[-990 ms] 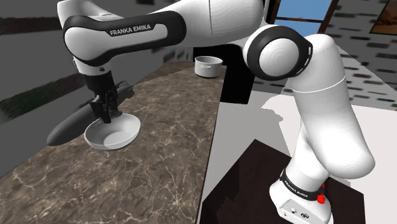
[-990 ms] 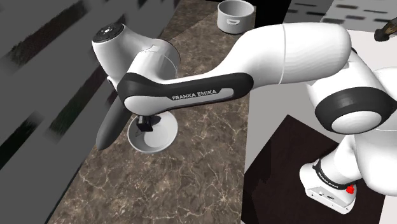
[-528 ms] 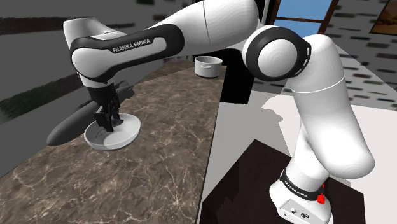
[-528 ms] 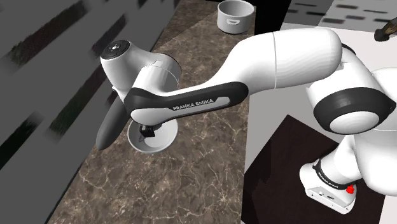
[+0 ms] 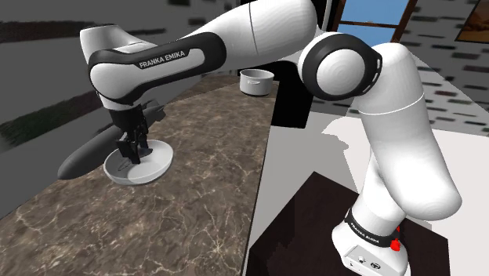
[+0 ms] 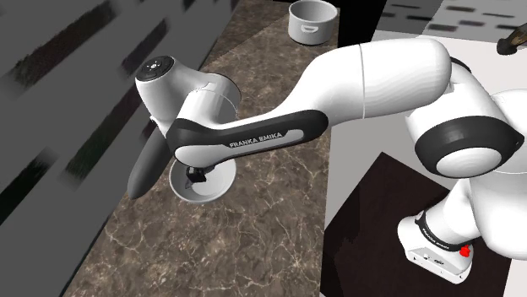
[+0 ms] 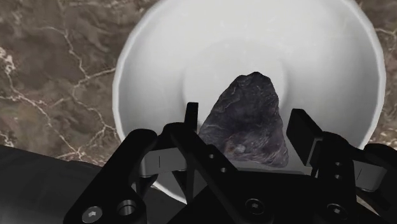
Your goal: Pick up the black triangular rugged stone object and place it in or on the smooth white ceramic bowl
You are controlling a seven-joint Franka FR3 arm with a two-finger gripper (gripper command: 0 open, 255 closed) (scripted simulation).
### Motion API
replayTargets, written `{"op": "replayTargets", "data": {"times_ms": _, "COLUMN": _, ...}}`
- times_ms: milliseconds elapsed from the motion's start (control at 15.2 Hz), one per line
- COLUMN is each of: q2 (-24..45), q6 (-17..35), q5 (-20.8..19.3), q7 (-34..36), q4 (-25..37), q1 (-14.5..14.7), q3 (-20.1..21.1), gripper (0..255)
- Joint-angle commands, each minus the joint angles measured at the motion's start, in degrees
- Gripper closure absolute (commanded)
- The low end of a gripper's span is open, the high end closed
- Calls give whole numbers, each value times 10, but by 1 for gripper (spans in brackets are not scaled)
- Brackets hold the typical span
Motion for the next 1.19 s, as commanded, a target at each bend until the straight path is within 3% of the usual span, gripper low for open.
{"op": "replayTargets", "data": {"times_ms": 0, "q2": 0, "q6": 0, "q5": 0, "q7": 0, "q4": 0, "q1": 0, "q3": 0, "gripper": 0}}
{"op": "replayTargets", "data": {"times_ms": 330, "q2": 0, "q6": 0, "q5": 0, "q7": 0, "q4": 0, "q1": 0, "q3": 0, "gripper": 0}}
{"op": "replayTargets", "data": {"times_ms": 594, "q2": -3, "q6": -71, "q5": 1, "q7": -2, "q4": 69, "q1": 2, "q3": 1, "gripper": 0}}
{"op": "replayTargets", "data": {"times_ms": 1122, "q2": -3, "q6": -71, "q5": 1, "q7": -2, "q4": 69, "q1": 2, "q3": 1, "gripper": 0}}
